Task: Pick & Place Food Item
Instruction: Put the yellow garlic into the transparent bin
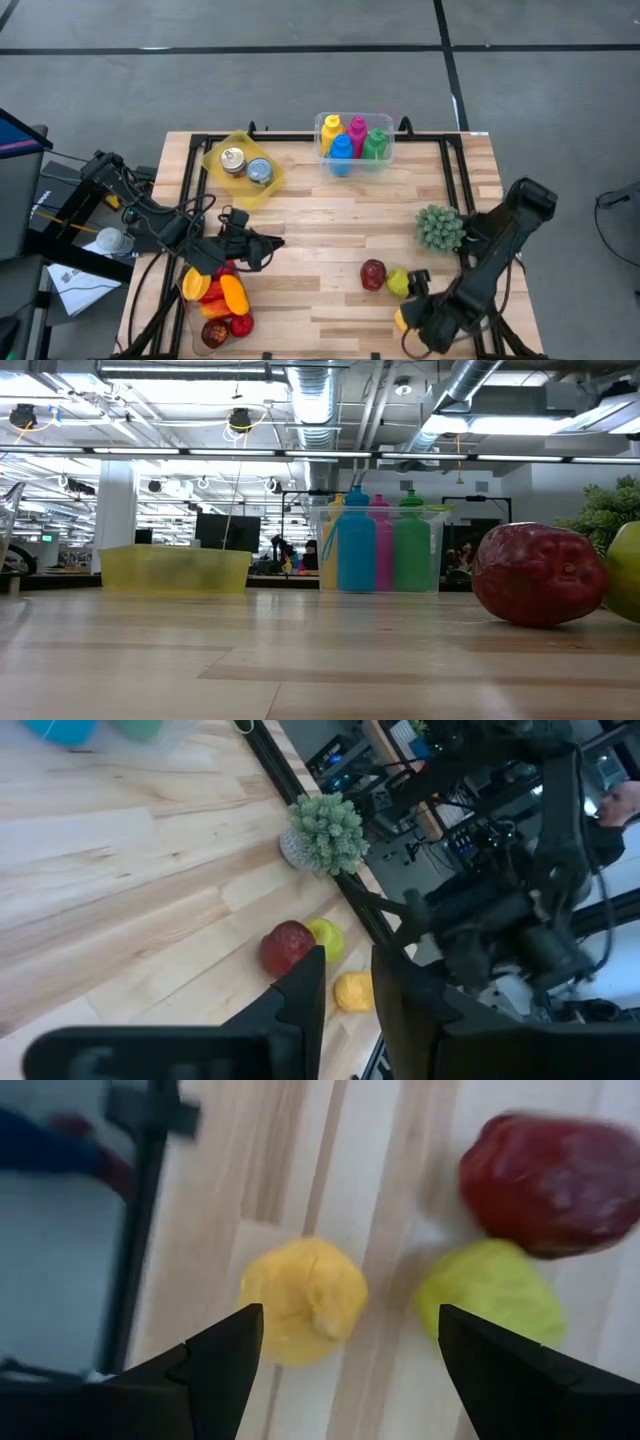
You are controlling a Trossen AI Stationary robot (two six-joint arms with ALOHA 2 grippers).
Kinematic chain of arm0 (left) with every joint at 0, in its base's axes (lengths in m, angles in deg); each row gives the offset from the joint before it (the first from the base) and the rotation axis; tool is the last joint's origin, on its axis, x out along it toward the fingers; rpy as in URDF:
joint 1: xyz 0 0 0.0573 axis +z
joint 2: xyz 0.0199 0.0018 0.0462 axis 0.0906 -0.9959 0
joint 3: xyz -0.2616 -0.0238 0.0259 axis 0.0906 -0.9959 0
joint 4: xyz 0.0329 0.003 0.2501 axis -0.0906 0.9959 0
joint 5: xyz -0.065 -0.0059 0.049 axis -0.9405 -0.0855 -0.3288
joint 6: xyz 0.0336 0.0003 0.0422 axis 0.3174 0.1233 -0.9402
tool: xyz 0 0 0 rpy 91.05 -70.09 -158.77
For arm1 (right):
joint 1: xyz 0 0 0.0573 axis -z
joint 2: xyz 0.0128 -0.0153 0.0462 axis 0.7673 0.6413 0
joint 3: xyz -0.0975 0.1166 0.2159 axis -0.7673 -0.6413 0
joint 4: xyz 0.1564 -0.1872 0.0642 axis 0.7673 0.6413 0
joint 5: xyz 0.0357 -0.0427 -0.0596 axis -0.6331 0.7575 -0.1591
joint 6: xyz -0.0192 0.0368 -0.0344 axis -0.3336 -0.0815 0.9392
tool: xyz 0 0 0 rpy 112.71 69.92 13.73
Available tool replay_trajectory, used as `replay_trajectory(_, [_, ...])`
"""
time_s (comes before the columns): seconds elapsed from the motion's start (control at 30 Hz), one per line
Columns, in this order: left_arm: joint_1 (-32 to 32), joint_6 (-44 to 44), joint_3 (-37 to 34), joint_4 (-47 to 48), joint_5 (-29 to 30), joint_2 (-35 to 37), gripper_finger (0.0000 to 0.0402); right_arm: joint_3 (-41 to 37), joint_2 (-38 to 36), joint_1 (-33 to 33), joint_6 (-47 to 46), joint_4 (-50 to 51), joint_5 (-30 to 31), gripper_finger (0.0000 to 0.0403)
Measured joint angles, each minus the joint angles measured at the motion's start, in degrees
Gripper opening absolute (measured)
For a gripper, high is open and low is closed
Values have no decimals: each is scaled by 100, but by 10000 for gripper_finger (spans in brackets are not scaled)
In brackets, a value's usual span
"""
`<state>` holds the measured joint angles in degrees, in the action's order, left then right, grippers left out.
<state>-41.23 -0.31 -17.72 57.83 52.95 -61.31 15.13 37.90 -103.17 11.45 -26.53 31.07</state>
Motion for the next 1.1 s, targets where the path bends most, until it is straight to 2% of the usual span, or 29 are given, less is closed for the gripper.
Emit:
replay_trajectory(0.23, [0, 0, 0, -77, -1, 0, 79, -2, 532, 70, 183, -2, -167, 292])
replay_trajectory(0.37, [0, 0, 0, -75, -2, 0, 77, -2, 552, 157, 182, -11, -531, 275])
replay_trajectory(0.47, [0, 0, 0, -75, -2, 0, 77, -2, 552, 134, 181, -55, -627, 237])
replay_trajectory(0.73, [0, 0, 0, -73, -4, 0, 76, -2, 552, 166, 348, -66, -577, 95])
replay_trajectory(1.1, [0, -2, 0, -68, -6, 0, 76, -2, 405, 319, 819, -162, -573, 8])
